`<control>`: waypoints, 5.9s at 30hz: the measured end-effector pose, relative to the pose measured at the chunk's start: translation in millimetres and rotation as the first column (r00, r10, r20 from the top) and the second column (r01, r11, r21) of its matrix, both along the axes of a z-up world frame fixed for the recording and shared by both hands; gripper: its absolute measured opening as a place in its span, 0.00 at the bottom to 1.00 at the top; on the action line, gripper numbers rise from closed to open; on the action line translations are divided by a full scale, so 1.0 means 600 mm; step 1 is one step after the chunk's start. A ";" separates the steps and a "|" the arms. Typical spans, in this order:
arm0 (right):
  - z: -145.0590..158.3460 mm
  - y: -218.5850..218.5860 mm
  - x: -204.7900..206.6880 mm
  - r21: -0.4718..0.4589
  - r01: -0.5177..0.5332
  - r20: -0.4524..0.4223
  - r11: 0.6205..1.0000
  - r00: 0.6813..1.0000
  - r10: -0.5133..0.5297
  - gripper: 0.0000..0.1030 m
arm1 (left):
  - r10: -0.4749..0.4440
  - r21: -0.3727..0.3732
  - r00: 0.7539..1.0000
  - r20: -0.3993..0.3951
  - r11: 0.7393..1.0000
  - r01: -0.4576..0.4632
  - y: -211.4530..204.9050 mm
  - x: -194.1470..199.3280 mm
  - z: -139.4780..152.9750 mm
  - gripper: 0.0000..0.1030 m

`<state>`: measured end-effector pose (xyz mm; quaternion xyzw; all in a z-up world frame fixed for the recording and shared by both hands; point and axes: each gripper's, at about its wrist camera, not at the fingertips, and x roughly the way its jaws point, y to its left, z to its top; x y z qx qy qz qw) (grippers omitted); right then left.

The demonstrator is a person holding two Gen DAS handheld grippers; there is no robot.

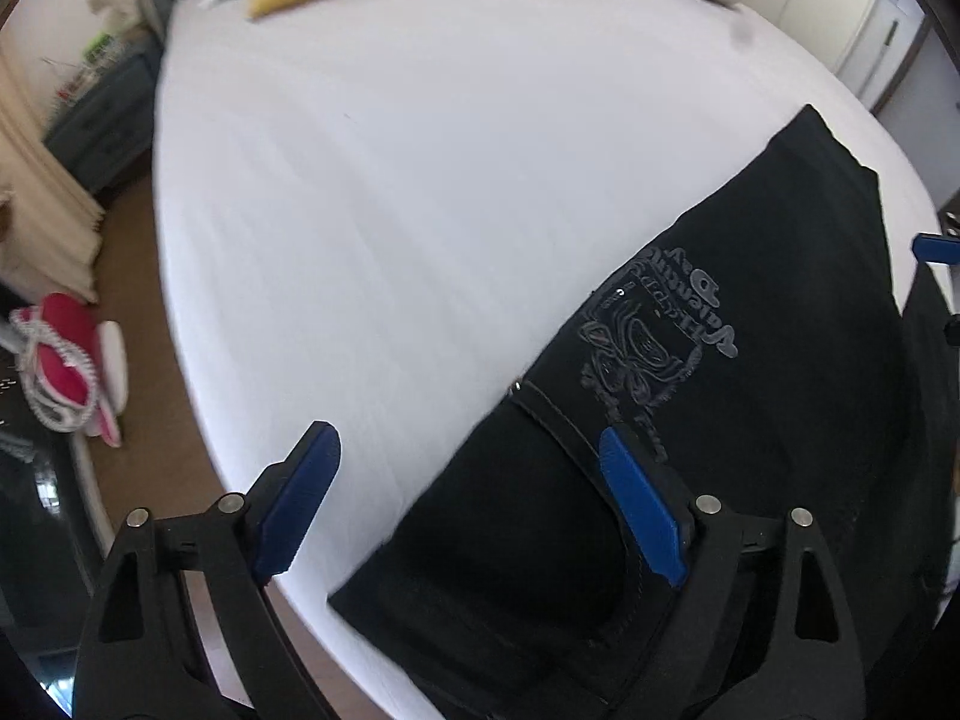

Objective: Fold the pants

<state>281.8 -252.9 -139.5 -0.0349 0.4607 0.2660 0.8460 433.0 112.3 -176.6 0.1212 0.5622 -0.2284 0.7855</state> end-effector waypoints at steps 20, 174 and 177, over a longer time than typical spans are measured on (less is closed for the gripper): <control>-0.023 0.095 0.132 -0.157 -0.232 0.005 0.960 0.972 0.236 0.55 | -0.066 0.006 0.996 0.057 0.998 0.066 -0.026 -0.007 0.018 0.03; -0.151 0.178 -0.487 -0.748 -0.128 0.177 0.651 0.907 0.381 0.26 | 0.101 -0.321 0.986 -0.132 0.937 -0.139 -0.183 -0.643 0.011 0.08; -0.097 0.129 -0.467 -0.561 -0.090 0.200 0.823 0.950 0.240 0.72 | 0.119 -0.338 0.982 -0.144 0.927 -0.162 -0.176 -0.642 0.007 0.08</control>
